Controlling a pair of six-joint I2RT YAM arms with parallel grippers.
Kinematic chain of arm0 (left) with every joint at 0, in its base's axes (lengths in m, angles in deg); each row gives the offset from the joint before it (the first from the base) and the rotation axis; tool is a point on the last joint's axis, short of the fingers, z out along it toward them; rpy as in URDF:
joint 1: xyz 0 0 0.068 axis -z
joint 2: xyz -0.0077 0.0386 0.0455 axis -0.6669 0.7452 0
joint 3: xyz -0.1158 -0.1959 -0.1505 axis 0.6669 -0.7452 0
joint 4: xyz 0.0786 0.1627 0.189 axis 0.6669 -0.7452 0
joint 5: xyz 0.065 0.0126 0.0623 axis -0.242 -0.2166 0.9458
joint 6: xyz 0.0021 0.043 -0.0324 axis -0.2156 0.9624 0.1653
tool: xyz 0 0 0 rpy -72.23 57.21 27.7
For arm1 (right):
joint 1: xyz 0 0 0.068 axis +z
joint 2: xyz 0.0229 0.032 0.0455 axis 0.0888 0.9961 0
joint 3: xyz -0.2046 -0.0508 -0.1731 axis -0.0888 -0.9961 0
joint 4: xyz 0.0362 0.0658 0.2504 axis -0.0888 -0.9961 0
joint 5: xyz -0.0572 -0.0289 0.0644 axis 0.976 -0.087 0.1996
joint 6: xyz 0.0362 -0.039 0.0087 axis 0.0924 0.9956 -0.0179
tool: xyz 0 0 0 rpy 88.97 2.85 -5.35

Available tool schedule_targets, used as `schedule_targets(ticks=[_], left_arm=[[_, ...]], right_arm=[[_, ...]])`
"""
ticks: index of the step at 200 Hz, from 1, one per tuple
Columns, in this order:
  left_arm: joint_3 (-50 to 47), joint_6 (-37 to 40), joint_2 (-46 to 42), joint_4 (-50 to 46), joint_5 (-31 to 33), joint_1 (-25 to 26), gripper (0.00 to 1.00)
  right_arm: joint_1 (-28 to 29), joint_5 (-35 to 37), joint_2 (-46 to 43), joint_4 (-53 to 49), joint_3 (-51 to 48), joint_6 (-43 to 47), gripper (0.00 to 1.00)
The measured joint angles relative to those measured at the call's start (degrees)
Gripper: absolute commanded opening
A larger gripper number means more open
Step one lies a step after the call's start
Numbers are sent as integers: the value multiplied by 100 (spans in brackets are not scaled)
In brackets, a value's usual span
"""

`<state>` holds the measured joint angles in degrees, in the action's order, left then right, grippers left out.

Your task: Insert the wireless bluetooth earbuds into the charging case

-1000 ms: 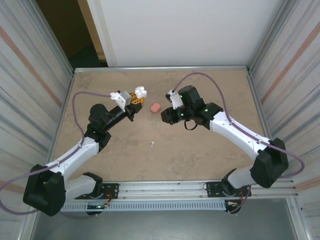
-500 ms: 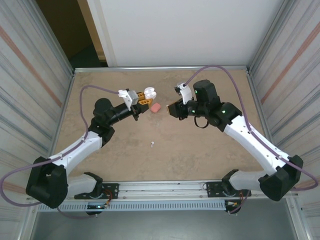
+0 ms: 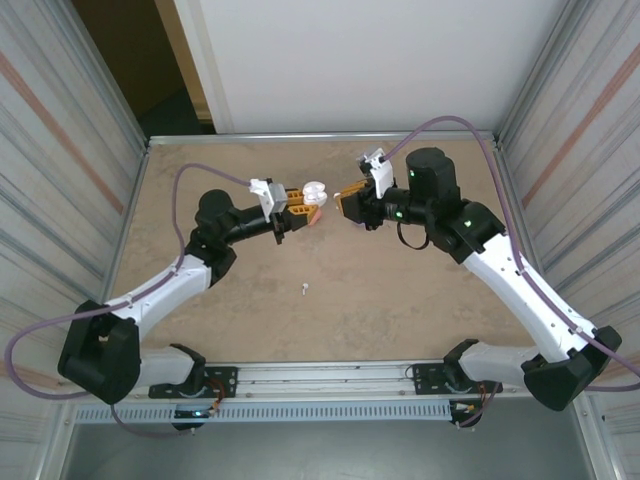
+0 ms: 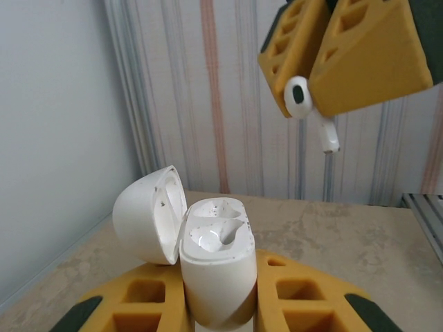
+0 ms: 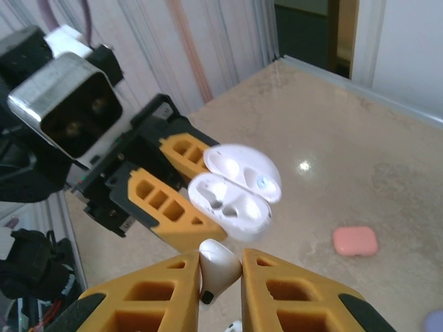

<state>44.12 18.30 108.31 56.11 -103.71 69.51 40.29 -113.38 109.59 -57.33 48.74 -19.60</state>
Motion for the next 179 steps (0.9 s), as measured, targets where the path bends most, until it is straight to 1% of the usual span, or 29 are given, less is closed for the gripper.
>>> schedule_targets(ticks=[35, 80, 179], left_arm=[[129, 0, 103, 0, -326, 59, 0], [199, 0, 153, 7, -520, 133, 0], [291, -111, 245, 24, -566, 133, 0]], right_arm=[[-2, -164, 2, 199, 48, 39, 20], [-9, -269, 70, 444, 68, 61, 20], [81, -238, 175, 896, -7, 149, 20]])
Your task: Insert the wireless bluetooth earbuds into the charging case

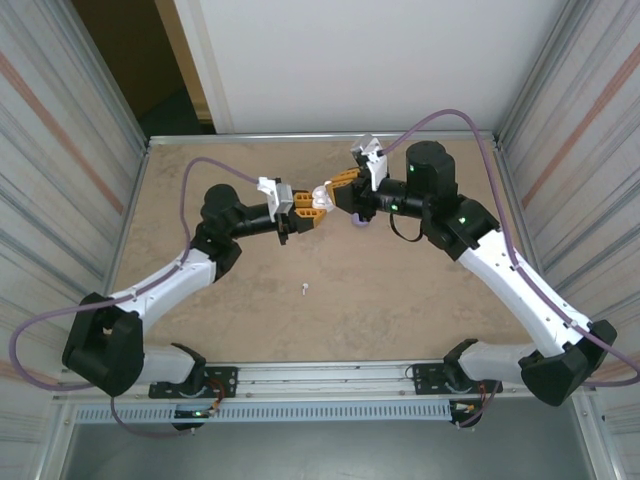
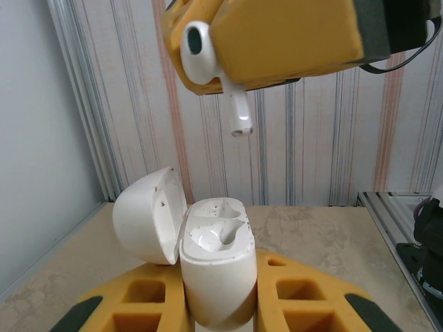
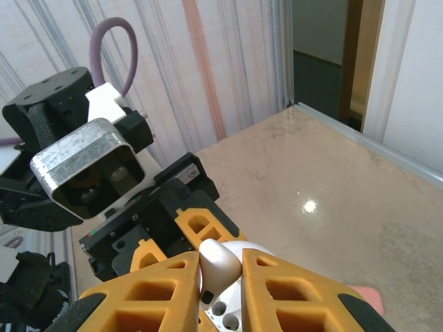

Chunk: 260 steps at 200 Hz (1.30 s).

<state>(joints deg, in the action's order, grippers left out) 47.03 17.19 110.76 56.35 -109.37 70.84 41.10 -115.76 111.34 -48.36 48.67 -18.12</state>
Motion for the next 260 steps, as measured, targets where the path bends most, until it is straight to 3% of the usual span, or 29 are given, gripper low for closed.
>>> schedule_targets(ticks=[260], left_arm=[[63, -109, 61, -24, 31, 0, 0]], right_arm=[[192, 468, 199, 39, -236, 387, 22]])
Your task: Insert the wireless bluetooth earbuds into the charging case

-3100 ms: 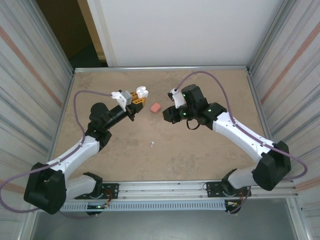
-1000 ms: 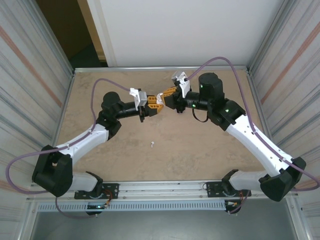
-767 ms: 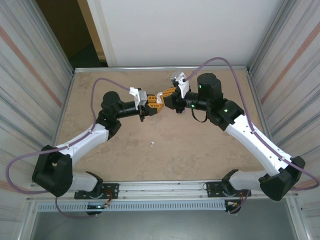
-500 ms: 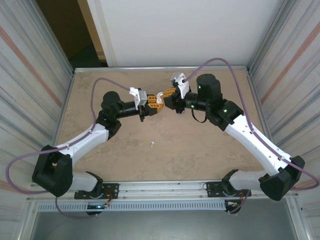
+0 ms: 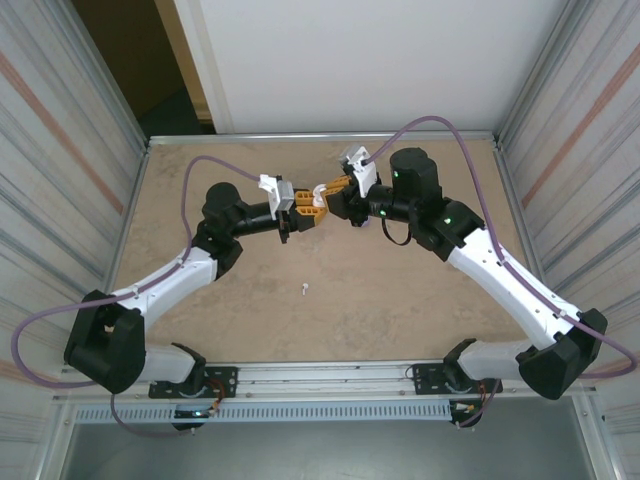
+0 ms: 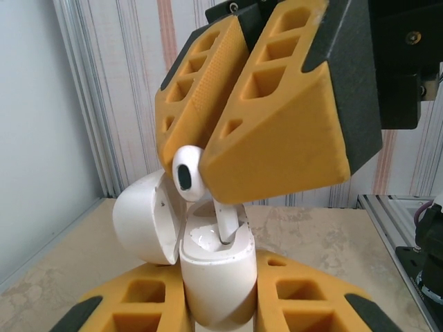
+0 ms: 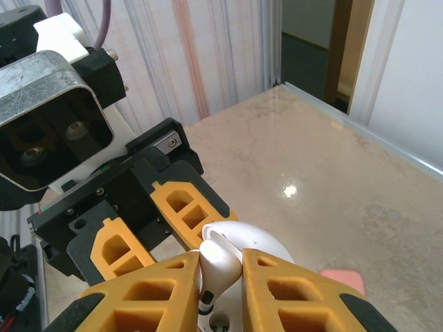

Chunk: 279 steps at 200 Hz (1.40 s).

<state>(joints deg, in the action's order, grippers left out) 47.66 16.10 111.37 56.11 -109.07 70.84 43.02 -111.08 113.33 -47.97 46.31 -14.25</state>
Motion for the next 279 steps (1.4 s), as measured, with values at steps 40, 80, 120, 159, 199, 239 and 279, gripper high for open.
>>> schedule_targets(ticks=[40, 80, 120, 159, 199, 239, 279], left_arm=[[0, -2, 0, 0, 0, 0, 0], [0, -2, 0, 0, 11, 0, 0], [0, -2, 0, 0, 59, 0, 0], [0, 0, 0, 0, 81, 0, 0], [0, 0, 0, 0, 138, 0, 0], [0, 4, -2, 0, 232, 0, 0], [-2, 7, -24, 2, 299, 0, 0]], right_arm=[[0, -46, 7, -72, 0, 39, 26], [0, -81, 7, -74, 2, 35, 33], [-2, -81, -17, -70, 2, 17, 47], [-9, -33, -295, 31, -120, -98, 65], [-96, 2, -640, 179, -380, -216, 82], [-284, -11, -994, 595, -798, -485, 99], [-767, -214, -1377, 1239, -1377, -1150, 99]])
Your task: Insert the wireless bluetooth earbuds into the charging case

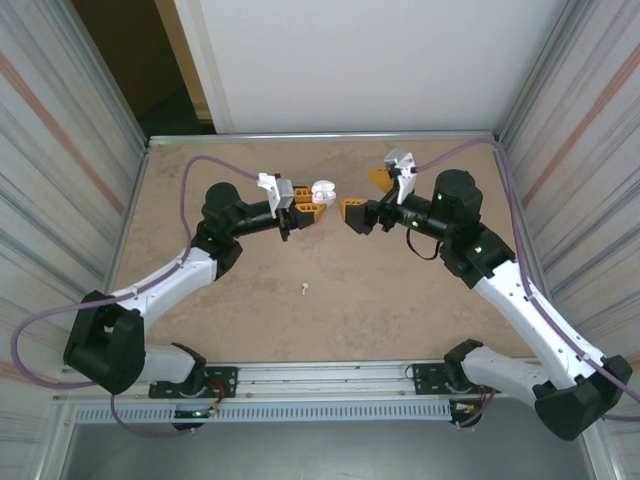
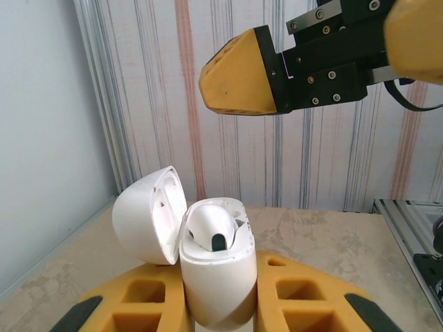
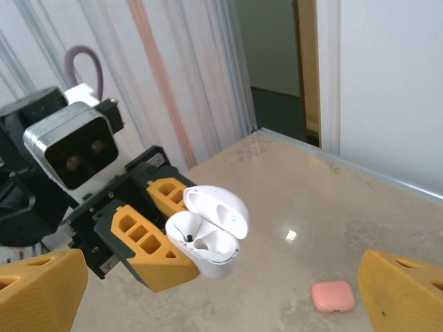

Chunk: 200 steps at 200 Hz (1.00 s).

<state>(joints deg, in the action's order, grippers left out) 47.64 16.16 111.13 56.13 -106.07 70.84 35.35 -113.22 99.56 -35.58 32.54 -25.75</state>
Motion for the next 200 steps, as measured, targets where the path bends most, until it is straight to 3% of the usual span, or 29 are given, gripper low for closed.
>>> schedule_targets(ticks=[97, 200], left_arm=[[-59, 0, -42, 42, 181, 0, 0], [-507, -149, -262, 549, 841, -149, 0]], right_arm=[[-516, 155, -568, 706, -673, -1178, 99], [-903, 339, -1032, 433, -1097, -1714, 99]])
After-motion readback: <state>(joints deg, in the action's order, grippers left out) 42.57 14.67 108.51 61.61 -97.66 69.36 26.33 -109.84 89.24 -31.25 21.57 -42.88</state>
